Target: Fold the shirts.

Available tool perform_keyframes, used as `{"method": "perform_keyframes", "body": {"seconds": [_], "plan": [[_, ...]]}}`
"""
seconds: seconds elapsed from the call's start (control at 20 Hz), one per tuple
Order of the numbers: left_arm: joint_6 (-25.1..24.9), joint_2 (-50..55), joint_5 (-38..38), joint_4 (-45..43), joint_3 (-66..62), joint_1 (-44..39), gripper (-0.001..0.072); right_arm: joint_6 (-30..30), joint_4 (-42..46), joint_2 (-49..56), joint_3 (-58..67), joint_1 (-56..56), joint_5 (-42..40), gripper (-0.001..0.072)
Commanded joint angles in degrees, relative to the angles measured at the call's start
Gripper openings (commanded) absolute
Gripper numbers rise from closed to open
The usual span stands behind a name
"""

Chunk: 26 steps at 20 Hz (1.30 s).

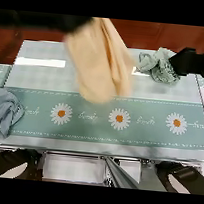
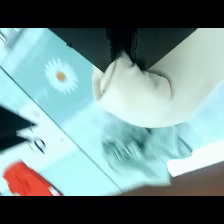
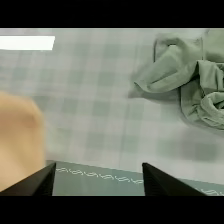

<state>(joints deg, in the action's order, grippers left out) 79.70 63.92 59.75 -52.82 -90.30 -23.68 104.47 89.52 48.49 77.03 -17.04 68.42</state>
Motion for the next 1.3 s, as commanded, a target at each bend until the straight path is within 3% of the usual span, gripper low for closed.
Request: {"method": "perform_keyframes", "body": {"seconds": [0.0,0.15,0.3,0.35,0.4,0.45,0.65,0.75,0.85,0.9,1.05,1.15,1.25], "plan": [[-2.78,-1.73,-0.92,8.83,16.65,-4.98,0.0029,-0.11,0.20,-1.40,-0.52,-0.02,3.96,0.0618],[-3.17,-0.87,-1.42,8.94,31.89,-4.24,0.0030,0.04,0.48,-1.38,-4.76,-0.02,4.02,0.0619],[-3.19,3.67,-2.82,9.33,39.10,-4.26,0.0031,2.69,-0.61,-1.38,-12.83,-0.02,-0.44,0.0619],[-3.17,6.38,-2.78,9.33,39.23,-4.24,0.0085,4.04,-3.50,-1.36,-16.57,0.02,-4.63,0.0619],[-3.30,8.85,-3.10,9.31,38.86,-4.22,0.0416,5.16,-7.15,-0.98,-20.20,0.09,-9.35,0.0619],[-3.72,11.37,-2.97,9.25,37.75,-3.87,0.0701,5.22,-11.15,0.22,-23.52,0.09,-13.51,0.0619],[-5.46,14.58,14.14,2.08,26.91,4.87,0.0702,-2.32,-21.70,5.51,-22.25,10.40,-11.37,0.0620],[-3.52,10.84,16.79,-6.40,25.29,12.70,0.0701,-7.69,-25.27,5.44,-19.30,22.10,-5.49,0.0620],[-1.38,5.18,16.81,-10.58,28.76,21.81,0.0701,-11.91,-23.50,5.07,-19.47,33.31,2.38,0.0620],[-1.44,1.99,16.50,-8.74,32.70,25.66,0.0701,-11.65,-22.82,4.44,-21.62,37.24,3.65,0.0620],[-1.97,-6.71,17.70,3.06,50.64,30.36,0.0700,-13.16,-30.58,0.46,-35.80,39.76,-2.93,0.0620],[-5.20,-9.46,17.00,11.26,60.43,26.45,0.0700,-16.31,-35.91,-0.94,-44.26,36.28,-6.73,0.0619],[-5.31,-9.53,13.49,14.34,65.92,18.18,0.0700,-17.59,-38.07,-0.96,-49.16,30.71,-9.66,0.0619]]}}
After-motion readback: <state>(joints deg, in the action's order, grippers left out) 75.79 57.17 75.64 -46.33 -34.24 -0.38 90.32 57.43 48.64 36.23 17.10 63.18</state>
